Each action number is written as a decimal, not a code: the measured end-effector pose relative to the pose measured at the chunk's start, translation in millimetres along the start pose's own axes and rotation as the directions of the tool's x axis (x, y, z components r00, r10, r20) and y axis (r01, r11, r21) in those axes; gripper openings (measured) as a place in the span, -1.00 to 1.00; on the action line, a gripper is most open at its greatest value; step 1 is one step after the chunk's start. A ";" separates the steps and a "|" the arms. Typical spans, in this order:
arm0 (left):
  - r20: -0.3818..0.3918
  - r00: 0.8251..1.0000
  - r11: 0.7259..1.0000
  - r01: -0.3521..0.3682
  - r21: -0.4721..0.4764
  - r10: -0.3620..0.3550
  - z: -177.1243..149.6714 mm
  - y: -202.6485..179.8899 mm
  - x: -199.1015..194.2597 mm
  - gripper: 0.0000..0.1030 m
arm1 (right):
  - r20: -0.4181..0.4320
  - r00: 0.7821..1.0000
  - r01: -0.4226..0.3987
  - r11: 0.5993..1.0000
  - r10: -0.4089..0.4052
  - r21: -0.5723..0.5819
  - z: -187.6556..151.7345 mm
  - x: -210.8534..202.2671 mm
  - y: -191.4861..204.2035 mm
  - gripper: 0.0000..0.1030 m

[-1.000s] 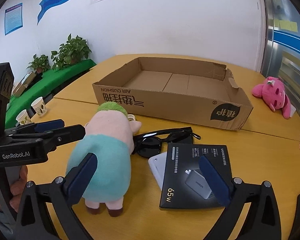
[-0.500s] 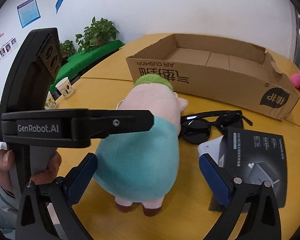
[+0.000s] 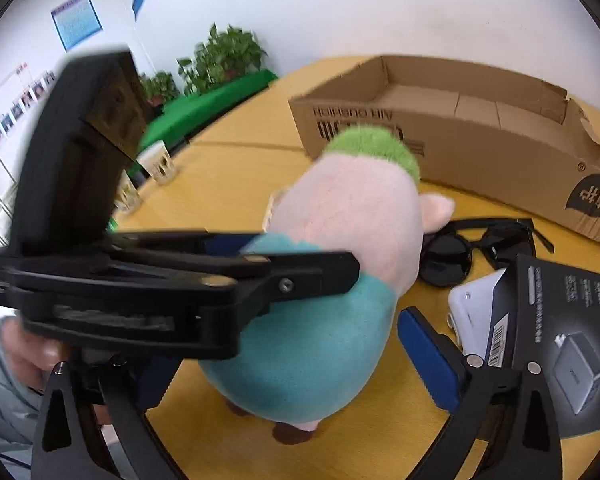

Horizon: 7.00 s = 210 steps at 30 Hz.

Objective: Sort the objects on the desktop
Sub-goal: 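Close both grippers on the teal body of the plush pig, then lift the plush pig with both grippers and carry it over the box, then lower the plush pig into the box and open both grippers, then move both grippers back toward the black charger box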

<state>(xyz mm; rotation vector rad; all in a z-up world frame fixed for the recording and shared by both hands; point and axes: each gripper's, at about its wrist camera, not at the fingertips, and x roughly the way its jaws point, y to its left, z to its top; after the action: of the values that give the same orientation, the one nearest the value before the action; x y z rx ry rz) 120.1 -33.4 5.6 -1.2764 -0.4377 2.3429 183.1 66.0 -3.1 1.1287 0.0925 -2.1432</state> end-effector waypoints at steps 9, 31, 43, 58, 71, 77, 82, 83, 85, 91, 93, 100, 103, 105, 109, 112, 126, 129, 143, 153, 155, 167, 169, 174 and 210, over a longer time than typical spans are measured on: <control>0.109 0.994 0.996 -0.039 0.076 0.031 22.2 -28.9 -37.1 0.14 | 0.093 0.995 0.031 0.999 -0.027 -0.035 17.9 -23.8 15.0 0.74; 0.549 0.831 0.915 -0.153 0.373 -0.085 176.6 -134.2 -155.9 0.13 | 0.528 0.842 0.272 0.931 -0.109 -0.241 183.1 -153.8 41.0 0.72; 0.663 0.742 0.902 -0.213 0.376 -0.102 257.3 -148.5 -193.4 0.13 | 0.614 0.786 0.328 0.887 -0.067 -0.323 266.1 -208.7 41.3 0.72; 0.638 0.770 0.910 -0.244 0.335 -0.028 322.2 -91.3 -133.9 0.13 | 0.559 0.829 0.245 0.914 -0.024 -0.324 338.8 -143.9 -10.8 0.73; 0.482 0.874 0.944 -0.206 0.259 0.059 360.6 -17.6 -39.7 0.13 | 0.416 0.909 0.132 0.957 -0.013 -0.258 363.2 -38.8 -78.2 0.73; 0.311 0.942 0.962 -0.194 0.192 0.128 361.1 35.4 35.3 0.13 | 0.294 0.956 0.041 0.982 0.015 -0.185 355.4 46.7 -126.4 0.73; 0.164 0.974 0.977 -0.179 0.119 0.158 353.2 68.6 82.8 0.13 | 0.171 0.984 -0.025 0.994 0.044 -0.110 336.9 115.5 -158.8 0.73; 0.138 0.977 0.978 -0.180 0.104 0.165 351.4 74.6 89.4 0.13 | 0.151 0.988 -0.029 0.995 0.044 -0.100 334.1 125.3 -162.4 0.73; 0.109 0.978 0.979 -0.186 0.086 0.176 350.4 81.4 98.0 0.13 | 0.121 0.991 -0.042 0.996 0.052 -0.083 328.3 142.7 -169.6 0.73; 0.029 0.978 0.978 -0.206 0.036 0.205 347.6 102.8 120.3 0.19 | 0.068 0.995 -0.078 0.997 0.079 -0.028 322.4 179.6 -188.3 0.73; 0.018 0.980 0.980 -0.199 0.014 0.199 345.3 111.1 124.8 0.25 | 0.049 0.996 -0.076 0.997 0.077 -0.010 312.4 188.1 -194.5 0.76; -0.011 0.982 0.982 -0.190 -0.006 0.190 347.8 120.3 120.3 0.43 | 0.062 0.996 -0.071 0.997 0.071 0.008 313.1 192.0 -189.5 0.98; -0.024 0.985 0.984 -0.173 -0.030 0.172 347.4 126.0 114.5 0.43 | 0.054 0.996 -0.075 0.997 0.074 0.014 311.3 188.9 -191.0 0.98; -0.033 0.982 0.982 -0.187 -0.031 0.186 346.9 126.6 114.2 0.43 | 0.061 0.995 -0.078 0.997 0.077 0.008 312.1 177.0 -188.5 0.98; -0.040 0.983 0.983 -0.178 -0.033 0.177 343.5 131.5 108.3 0.43 | 0.058 0.994 -0.087 0.996 0.088 -0.023 317.3 163.5 -188.7 0.89; -0.041 0.982 0.982 -0.186 -0.040 0.185 345.3 126.7 109.3 0.41 | -0.003 0.996 -0.094 0.995 0.094 -0.020 312.0 170.3 -189.0 0.39; 0.448 0.782 0.822 -0.546 0.159 0.433 257.6 4.0 -49.0 0.55 | 0.118 0.947 0.308 0.949 -0.299 -0.067 266.6 19.6 -138.8 1.00; 0.494 0.775 0.838 -0.524 0.152 0.395 228.6 -24.2 -70.1 0.56 | 0.199 0.917 0.359 0.932 -0.344 -0.042 246.1 -31.8 -117.0 1.00; 0.587 0.754 0.856 -0.482 0.188 0.296 137.8 -91.8 -96.2 0.44 | 0.321 0.835 0.449 0.891 -0.447 0.072 162.8 -126.0 -78.7 0.97; 0.495 0.823 0.890 -0.415 0.190 0.278 117.9 -97.4 -79.9 0.22 | 0.308 0.847 0.421 0.900 -0.435 0.113 128.9 -134.8 -87.7 0.98; 0.525 0.804 0.886 -0.427 0.179 0.281 112.7 -100.0 -82.4 0.59 | 0.324 0.838 0.429 0.897 -0.440 0.108 122.9 -141.0 -87.7 0.99; 0.486 0.831 0.900 -0.397 0.179 0.270 89.6 -97.3 -69.6 0.59 | 0.288 0.866 0.389 0.912 -0.409 0.128 94.0 -142.1 -113.2 0.99; 0.455 0.846 0.901 -0.393 0.183 0.277 85.9 -96.8 -61.4 0.59 | 0.278 0.873 0.379 0.916 -0.401 0.132 91.0 -140.5 -119.3 0.99; 0.404 0.874 0.916 -0.362 0.170 0.270 79.4 -95.1 -47.1 0.59 | 0.283 0.871 0.379 0.916 -0.401 0.131 88.9 -143.1 -125.6 0.99; -0.074 0.995 0.995 0.071 0.076 -0.065 22.3 -46.0 40.1 0.56 | 0.068 0.997 0.032 0.999 -0.030 -0.024 -44.9 -84.2 -105.8 0.99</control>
<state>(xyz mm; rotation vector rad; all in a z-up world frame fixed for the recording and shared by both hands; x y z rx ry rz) 92.1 25.1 10.3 -1.2836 -0.3569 2.2280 181.0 208.2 6.0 1.0465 0.1061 -2.1994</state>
